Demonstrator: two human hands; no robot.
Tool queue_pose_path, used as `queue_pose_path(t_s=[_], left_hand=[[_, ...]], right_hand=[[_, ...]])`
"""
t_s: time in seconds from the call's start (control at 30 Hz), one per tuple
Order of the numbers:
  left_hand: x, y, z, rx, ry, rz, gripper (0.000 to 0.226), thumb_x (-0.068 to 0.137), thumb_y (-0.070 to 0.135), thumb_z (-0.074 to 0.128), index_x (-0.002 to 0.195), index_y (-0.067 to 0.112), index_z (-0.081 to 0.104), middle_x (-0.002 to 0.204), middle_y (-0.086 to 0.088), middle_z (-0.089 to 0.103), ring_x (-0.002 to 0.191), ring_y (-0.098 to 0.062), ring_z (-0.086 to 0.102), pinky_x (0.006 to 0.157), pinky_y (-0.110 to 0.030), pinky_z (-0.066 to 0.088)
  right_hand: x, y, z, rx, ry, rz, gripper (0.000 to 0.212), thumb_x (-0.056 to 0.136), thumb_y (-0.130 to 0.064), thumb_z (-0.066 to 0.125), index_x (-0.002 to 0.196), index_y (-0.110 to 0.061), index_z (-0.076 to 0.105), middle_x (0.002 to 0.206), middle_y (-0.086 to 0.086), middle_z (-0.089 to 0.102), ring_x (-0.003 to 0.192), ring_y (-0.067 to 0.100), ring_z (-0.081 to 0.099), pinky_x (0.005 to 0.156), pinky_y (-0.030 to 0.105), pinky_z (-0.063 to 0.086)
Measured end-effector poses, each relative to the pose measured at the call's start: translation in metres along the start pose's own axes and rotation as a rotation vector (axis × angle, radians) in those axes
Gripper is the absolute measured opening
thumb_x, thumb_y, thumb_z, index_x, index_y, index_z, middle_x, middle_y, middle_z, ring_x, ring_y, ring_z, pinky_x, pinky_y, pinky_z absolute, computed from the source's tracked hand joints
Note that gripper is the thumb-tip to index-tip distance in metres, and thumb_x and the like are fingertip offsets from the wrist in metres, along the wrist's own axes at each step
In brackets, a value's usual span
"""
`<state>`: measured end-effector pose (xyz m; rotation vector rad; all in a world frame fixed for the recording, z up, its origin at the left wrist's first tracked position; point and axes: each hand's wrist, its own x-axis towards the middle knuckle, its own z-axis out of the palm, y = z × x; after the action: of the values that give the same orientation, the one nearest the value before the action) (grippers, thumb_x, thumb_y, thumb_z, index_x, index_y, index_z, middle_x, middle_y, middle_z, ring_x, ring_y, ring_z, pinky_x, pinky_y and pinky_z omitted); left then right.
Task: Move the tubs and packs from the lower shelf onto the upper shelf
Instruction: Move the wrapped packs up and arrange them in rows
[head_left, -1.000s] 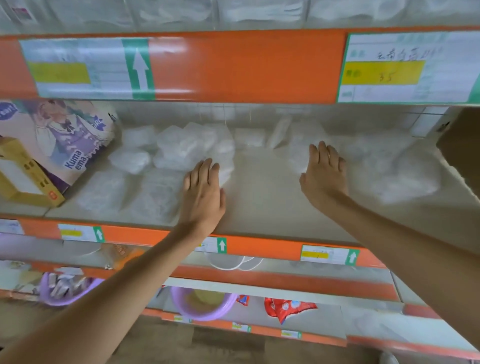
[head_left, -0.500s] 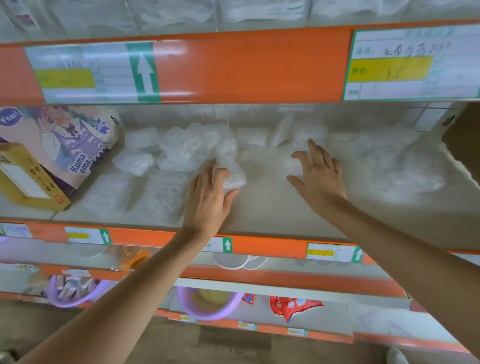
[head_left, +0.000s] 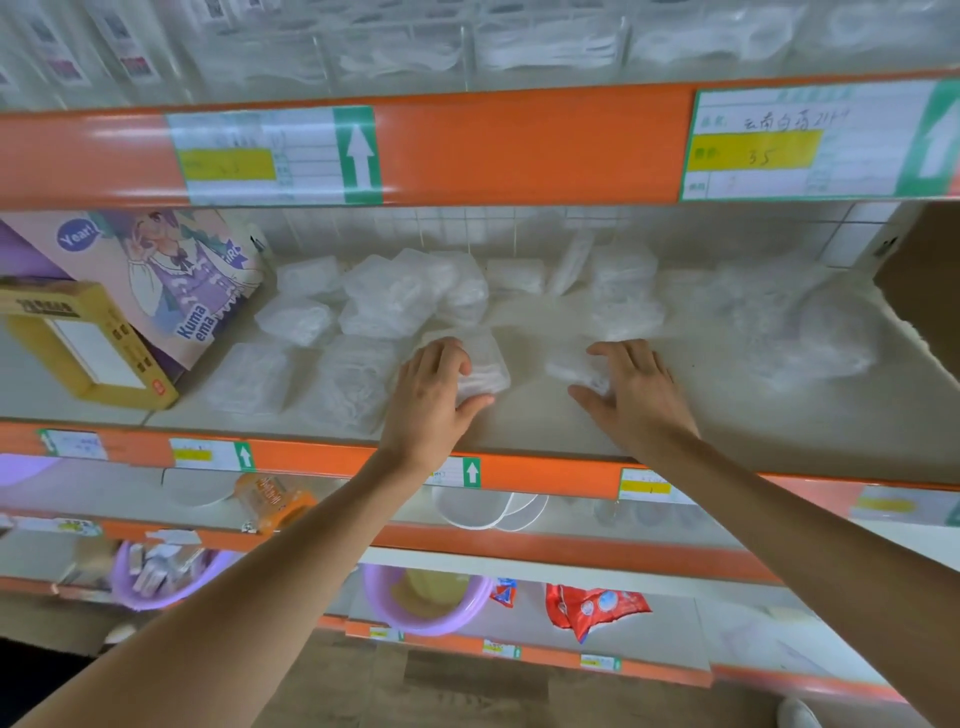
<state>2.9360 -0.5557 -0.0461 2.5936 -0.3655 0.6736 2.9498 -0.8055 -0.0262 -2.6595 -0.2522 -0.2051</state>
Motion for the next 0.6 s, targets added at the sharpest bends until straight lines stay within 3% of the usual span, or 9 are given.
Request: queue_pose_path(t_s=[0.2, 0.3, 0.43, 0.53, 0.6], left_hand=[[-0.021, 0.019, -0.027, -0.044, -0.038, -0.043, 0.066, 0.061, 0.021, 0.093, 0.113, 0.002, 0.057, 0.108, -0.014, 0.062, 0.096, -0.035, 0.061, 0.086, -0.03, 0.039], [-0.03, 0.029, -0.045, -0.073, -0.075, -0.035, 0.068, 0.066, 0.023, 0.09, 0.12, 0.01, 0.051, 0.114, -0.013, 0.059, 0.094, -0.037, 0.063, 0.082, -0.039, 0.049], [-0.042, 0.037, -0.071, -0.108, -0.153, -0.029, 0.07, 0.069, 0.03, 0.088, 0.124, 0.019, 0.045, 0.121, -0.009, 0.056, 0.1, -0.035, 0.063, 0.085, -0.043, 0.052], [-0.053, 0.041, -0.093, -0.117, -0.188, -0.031, 0.069, 0.07, 0.03, 0.088, 0.126, 0.011, 0.052, 0.124, -0.007, 0.059, 0.11, -0.03, 0.062, 0.091, -0.033, 0.046], [-0.059, 0.044, -0.109, -0.117, -0.19, -0.043, 0.069, 0.071, 0.033, 0.086, 0.127, 0.01, 0.053, 0.124, -0.002, 0.061, 0.111, -0.025, 0.06, 0.088, -0.023, 0.039]], right_hand=[[-0.024, -0.011, -0.022, 0.07, -0.023, 0.025, 0.063, 0.077, -0.03, 0.076, 0.133, -0.019, 0.05, 0.131, 0.004, 0.049, 0.118, 0.028, 0.051, 0.089, 0.031, 0.041], [-0.042, -0.018, -0.032, 0.075, -0.015, 0.018, 0.061, 0.076, -0.03, 0.076, 0.131, -0.02, 0.052, 0.129, 0.001, 0.049, 0.116, 0.026, 0.053, 0.082, 0.028, 0.039], [-0.066, -0.032, -0.046, 0.068, 0.0, -0.024, 0.059, 0.077, -0.033, 0.076, 0.13, -0.021, 0.051, 0.127, -0.002, 0.049, 0.114, 0.023, 0.054, 0.077, 0.026, 0.038], [-0.084, -0.046, -0.059, 0.072, 0.01, -0.047, 0.06, 0.077, -0.038, 0.077, 0.129, -0.024, 0.051, 0.127, -0.005, 0.048, 0.114, 0.02, 0.055, 0.078, 0.028, 0.042], [-0.095, -0.056, -0.068, 0.087, 0.027, -0.076, 0.06, 0.075, -0.044, 0.077, 0.127, -0.025, 0.053, 0.124, -0.007, 0.05, 0.114, 0.018, 0.056, 0.082, 0.033, 0.049]])
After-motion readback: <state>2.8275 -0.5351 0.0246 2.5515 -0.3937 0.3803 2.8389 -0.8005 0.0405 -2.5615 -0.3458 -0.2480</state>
